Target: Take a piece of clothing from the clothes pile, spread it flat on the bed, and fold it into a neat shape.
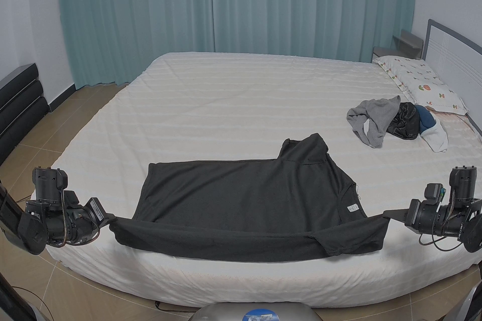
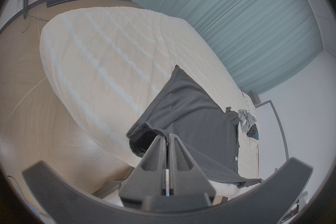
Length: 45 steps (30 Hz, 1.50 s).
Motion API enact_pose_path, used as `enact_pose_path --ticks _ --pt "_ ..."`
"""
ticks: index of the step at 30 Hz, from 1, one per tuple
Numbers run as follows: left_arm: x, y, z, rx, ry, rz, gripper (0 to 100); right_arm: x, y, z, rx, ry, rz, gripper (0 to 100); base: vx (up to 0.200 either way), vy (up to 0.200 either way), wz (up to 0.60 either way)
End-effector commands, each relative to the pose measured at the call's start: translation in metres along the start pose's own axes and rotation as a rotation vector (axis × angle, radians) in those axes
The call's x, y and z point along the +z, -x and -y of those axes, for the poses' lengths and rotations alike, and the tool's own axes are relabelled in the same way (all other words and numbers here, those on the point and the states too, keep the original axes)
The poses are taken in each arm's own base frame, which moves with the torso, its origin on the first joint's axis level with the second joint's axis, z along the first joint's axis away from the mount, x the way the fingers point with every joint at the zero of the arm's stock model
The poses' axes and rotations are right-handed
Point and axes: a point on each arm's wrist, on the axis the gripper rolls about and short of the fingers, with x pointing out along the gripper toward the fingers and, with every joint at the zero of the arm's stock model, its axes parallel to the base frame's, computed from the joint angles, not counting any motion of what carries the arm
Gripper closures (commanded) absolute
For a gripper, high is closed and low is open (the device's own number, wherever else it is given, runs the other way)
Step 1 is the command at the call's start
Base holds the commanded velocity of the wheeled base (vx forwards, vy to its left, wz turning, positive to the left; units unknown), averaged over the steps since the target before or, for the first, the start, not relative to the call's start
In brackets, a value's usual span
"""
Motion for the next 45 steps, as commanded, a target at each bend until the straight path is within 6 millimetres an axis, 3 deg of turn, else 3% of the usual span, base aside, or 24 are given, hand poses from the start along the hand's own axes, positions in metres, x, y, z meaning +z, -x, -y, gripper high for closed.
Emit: enact_pose_path --ticks 1,17,26,27,28,29,34,39,45 --pt "0.004 -0.024 -0.005 0.032 0.019 -0.04 100 0.007 -0.023 0.01 -0.018 -0.018 -0.032 100 0.0 0.0 0.0" --pt "0.021 -0.088 -0.013 0.074 0.033 -0.077 100 0.022 -0.095 0.037 -0.05 -0.035 -0.088 100 0.0 0.0 0.0" --pt "0.021 -0.104 -0.015 0.101 0.028 -0.074 100 0.021 -0.12 0.043 -0.064 -0.028 -0.105 100 0.0 0.0 0.0" --pt "0.022 -0.105 -0.015 0.103 0.028 -0.072 100 0.021 -0.123 0.045 -0.066 -0.029 -0.109 0 0.0 0.0 0.0" --pt "0.022 -0.107 -0.015 0.103 0.026 -0.073 100 0.02 -0.124 0.046 -0.066 -0.031 -0.112 0 0.0 0.0 0.0" --pt "0.022 -0.107 -0.015 0.103 0.026 -0.073 0 0.02 -0.124 0.046 -0.066 -0.031 -0.112 0 0.0 0.0 0.0" --pt "0.02 -0.109 -0.013 0.124 0.018 -0.058 0 0.023 -0.123 0.044 -0.058 -0.061 -0.095 0 0.0 0.0 0.0" --pt "0.023 -0.107 -0.013 0.123 0.069 -0.044 0 0.032 -0.103 0.027 -0.038 -0.109 -0.051 0 0.0 0.0 0.0" --pt "0.029 -0.084 -0.008 0.094 0.169 -0.005 0 0.001 -0.076 -0.007 -0.051 -0.187 -0.095 0 0.0 0.0 0.0"
